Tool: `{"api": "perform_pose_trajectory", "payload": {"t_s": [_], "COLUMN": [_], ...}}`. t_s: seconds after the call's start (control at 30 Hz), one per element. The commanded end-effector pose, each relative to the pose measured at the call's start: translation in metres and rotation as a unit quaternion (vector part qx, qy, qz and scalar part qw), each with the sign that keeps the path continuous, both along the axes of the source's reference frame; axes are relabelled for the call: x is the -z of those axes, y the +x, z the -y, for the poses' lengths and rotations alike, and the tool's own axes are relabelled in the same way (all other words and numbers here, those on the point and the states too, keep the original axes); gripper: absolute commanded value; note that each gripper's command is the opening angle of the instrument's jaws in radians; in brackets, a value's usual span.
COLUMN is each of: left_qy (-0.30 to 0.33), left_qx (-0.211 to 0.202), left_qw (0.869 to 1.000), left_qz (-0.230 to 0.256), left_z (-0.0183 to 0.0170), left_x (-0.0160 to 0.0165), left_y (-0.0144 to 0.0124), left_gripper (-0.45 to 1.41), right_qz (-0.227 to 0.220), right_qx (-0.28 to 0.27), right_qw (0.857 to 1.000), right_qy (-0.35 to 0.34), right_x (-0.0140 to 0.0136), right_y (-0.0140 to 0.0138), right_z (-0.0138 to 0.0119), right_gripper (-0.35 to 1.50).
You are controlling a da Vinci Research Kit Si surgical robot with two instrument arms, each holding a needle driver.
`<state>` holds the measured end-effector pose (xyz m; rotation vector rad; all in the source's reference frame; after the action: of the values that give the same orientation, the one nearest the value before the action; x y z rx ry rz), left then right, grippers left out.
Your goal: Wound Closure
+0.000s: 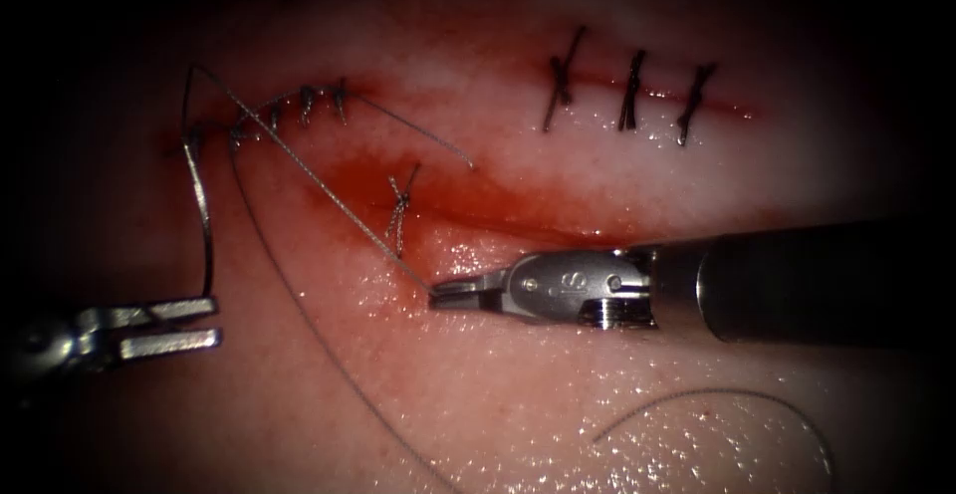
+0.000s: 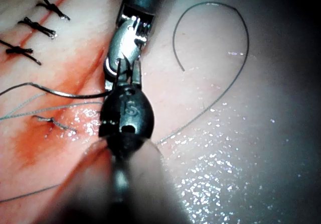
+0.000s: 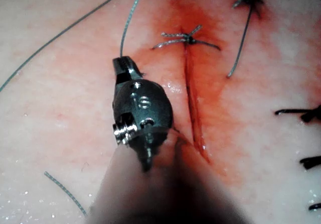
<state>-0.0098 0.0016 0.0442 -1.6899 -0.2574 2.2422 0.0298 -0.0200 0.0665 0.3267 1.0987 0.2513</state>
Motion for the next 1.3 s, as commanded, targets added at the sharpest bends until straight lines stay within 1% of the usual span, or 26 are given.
{"api": "perform_pose_trajectory", "payload": {"t_s": [0.03, 0.1, 0.2, 0.3, 0.47, 0.53, 0.6, 0.63, 0.67, 0.7, 0.77, 0.8, 0.83, 0.97, 1.1, 1.2, 1.3], "left_qy": [0.003, 0.013, 0.025, 0.026, 0.029, 0.031, 0.032, 0.033, 0.034, 0.035, 0.036, 0.036, 0.036, 0.038, 0.033, 0.03, 0.03], "left_qx": [0.002, 0.007, -0.009, -0.014, -0.012, -0.012, -0.011, -0.011, -0.011, -0.011, -0.012, -0.013, -0.013, -0.005, 0.002, 0.004, 0.007], "left_qw": [1.0, 1.0, 0.999, 0.999, 0.999, 0.999, 0.999, 0.999, 0.999, 0.998, 0.998, 0.998, 0.998, 0.997, 0.995, 0.994, 0.993], "left_qz": [-0.004, -0.009, -0.03, -0.039, -0.04, -0.04, -0.041, -0.041, -0.042, -0.042, -0.041, -0.04, -0.041, -0.063, -0.099, -0.109, -0.112], "left_z": [0.0005, 0.0006, 0.0014, 0.0016, 0.0016, 0.0017, 0.0017, 0.0018, 0.0018, 0.0018, 0.0019, 0.0019, 0.0018, 0.0017, 0.0017, 0.0017, 0.0016], "left_x": [-0.0012, -0.0025, -0.004, -0.005, -0.0048, -0.0044, -0.004, -0.0038, -0.0036, -0.0033, -0.0031, -0.003, -0.003, -0.0032, -0.0035, -0.0037, -0.0038], "left_y": [-0.0002, 0.0001, 0.0002, 0.0, 0.0, 0.0, 0.0, 0.0001, 0.0001, 0.0002, 0.0004, 0.0005, 0.0007, 0.0013, 0.0017, 0.0019, 0.0017], "left_gripper": [-0.45, -0.45, -0.45, -0.45, -0.45, -0.45, -0.45, -0.45, -0.45, -0.45, -0.45, -0.45, -0.45, -0.45, -0.45, -0.45, -0.45], "right_qz": [-0.004, -0.007, -0.012, -0.019, -0.03, -0.031, -0.032, -0.031, -0.028, -0.022, -0.018, -0.017, -0.016, -0.002, 0.01, 0.019, 0.019], "right_qx": [0.003, 0.004, 0.011, 0.016, 0.024, 0.023, 0.026, 0.022, 0.013, -0.003, -0.02, -0.026, -0.034, -0.052, -0.066, -0.073, -0.067], "right_qw": [1.0, 1.0, 0.999, 0.998, 0.997, 0.997, 0.998, 0.998, 0.999, 1.0, 1.0, 1.0, 0.999, 0.998, 0.997, 0.995, 0.996], "right_qy": [0.015, 0.026, 0.041, 0.055, 0.066, 0.072, 0.057, 0.051, 0.042, 0.022, 0.007, 0.0, -0.005, -0.033, -0.046, -0.058, -0.062], "right_x": [0.0013, 0.0029, 0.0059, 0.0088, 0.0127, 0.0134, 0.0136, 0.0134, 0.0131, 0.0124, 0.0114, 0.0109, 0.0104, 0.0078, 0.0053, 0.0032, 0.0011], "right_y": [0.0009, 0.0012, 0.0019, 0.0031, 0.0054, 0.0059, 0.0062, 0.0063, 0.0061, 0.0057, 0.0047, 0.0042, 0.0036, 0.001, -0.0006, -0.0008, 0.0], "right_z": [0.002, 0.0029, 0.0039, 0.0048, 0.0058, 0.0058, 0.0054, 0.005, 0.0044, 0.0034, 0.002, 0.0015, 0.0008, -0.0016, -0.0028, -0.003, -0.0027], "right_gripper": [-0.35, -0.35, -0.35, -0.35, -0.35, -0.35, -0.35, -0.35, -0.2, 0.44, 0.78, 0.86, 0.91, 1.01, 1.03, 1.03, 1.01]}}
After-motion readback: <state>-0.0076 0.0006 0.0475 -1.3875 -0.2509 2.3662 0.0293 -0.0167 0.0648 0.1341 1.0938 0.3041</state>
